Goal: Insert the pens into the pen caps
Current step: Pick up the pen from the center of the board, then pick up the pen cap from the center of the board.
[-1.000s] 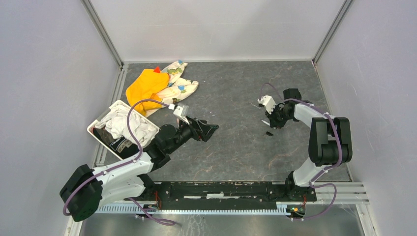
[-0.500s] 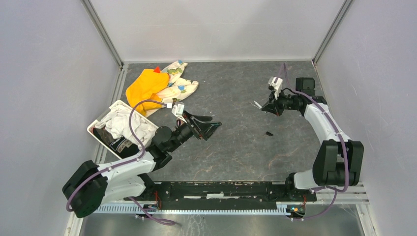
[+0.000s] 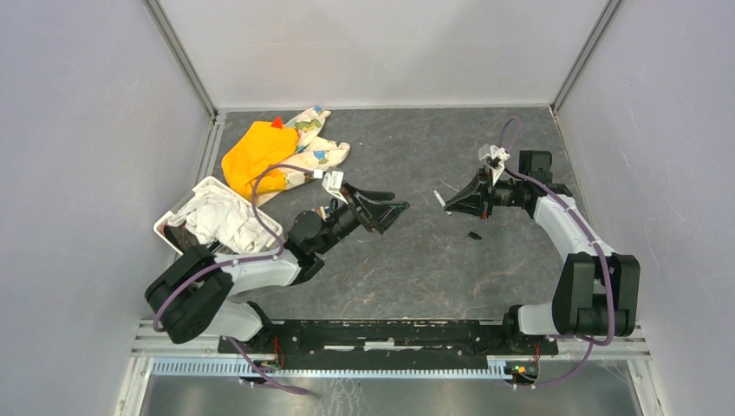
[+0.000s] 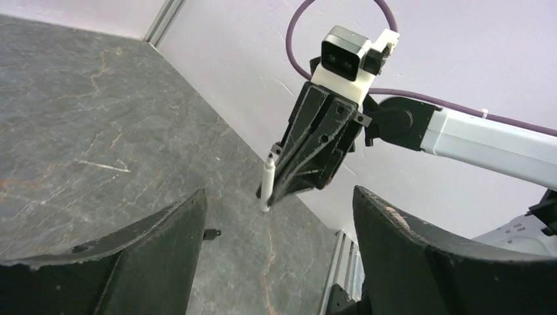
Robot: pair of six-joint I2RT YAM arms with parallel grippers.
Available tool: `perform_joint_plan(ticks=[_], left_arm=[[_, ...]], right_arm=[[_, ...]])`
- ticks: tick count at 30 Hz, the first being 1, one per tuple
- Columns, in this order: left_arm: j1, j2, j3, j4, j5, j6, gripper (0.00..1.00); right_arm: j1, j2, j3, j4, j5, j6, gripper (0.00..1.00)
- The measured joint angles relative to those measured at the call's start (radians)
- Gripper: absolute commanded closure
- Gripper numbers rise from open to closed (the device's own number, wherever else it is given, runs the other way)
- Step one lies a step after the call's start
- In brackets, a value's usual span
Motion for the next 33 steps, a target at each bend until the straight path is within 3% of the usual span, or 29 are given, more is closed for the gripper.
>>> perform_joint_plan(ticks=[9,16,22,25,27,28,31,33], left_arm=[[-0.06,0.204,0.148,0.048,-0.008,-0.013,0.27],[-0.095,0.29,0.211,0.054,-0.021,-0.013,0.48],[-0.102,0.298,0.229,0.049,-0.026,-0.013,0.71],[-0.104,0.302,0.244,0.038,-0.026,-0.013,0.93],[-0.103,0.304,0.248,0.03,-0.026,-0.007,0.98],[-0.103,0.304,0.249,0.027,-0.026,-0.005,0.98],[-0.103,0.304,0.249,0.025,-0.026,-0.005,0.98],[-0.103,0.304,0.249,0.026,-0.028,-0.01,0.98]], right_arm=[[0.016,0.0,-0.005,0.002,-0.057,0.003,1.0],[0.027,0.0,-0.005,-0.009,-0.068,0.0,1.0],[0.034,0.0,-0.005,-0.011,-0.068,0.0,1.0],[0.054,0.0,-0.005,-0.011,-0.069,0.0,1.0],[0.063,0.0,-0.005,-0.011,-0.07,0.002,1.0],[0.063,0.0,-0.005,-0.011,-0.069,0.003,0.96],[0.063,0.0,-0.005,-0.016,-0.067,0.004,0.62],[0.066,0.0,-0.005,-0.025,-0.072,-0.006,0.51]])
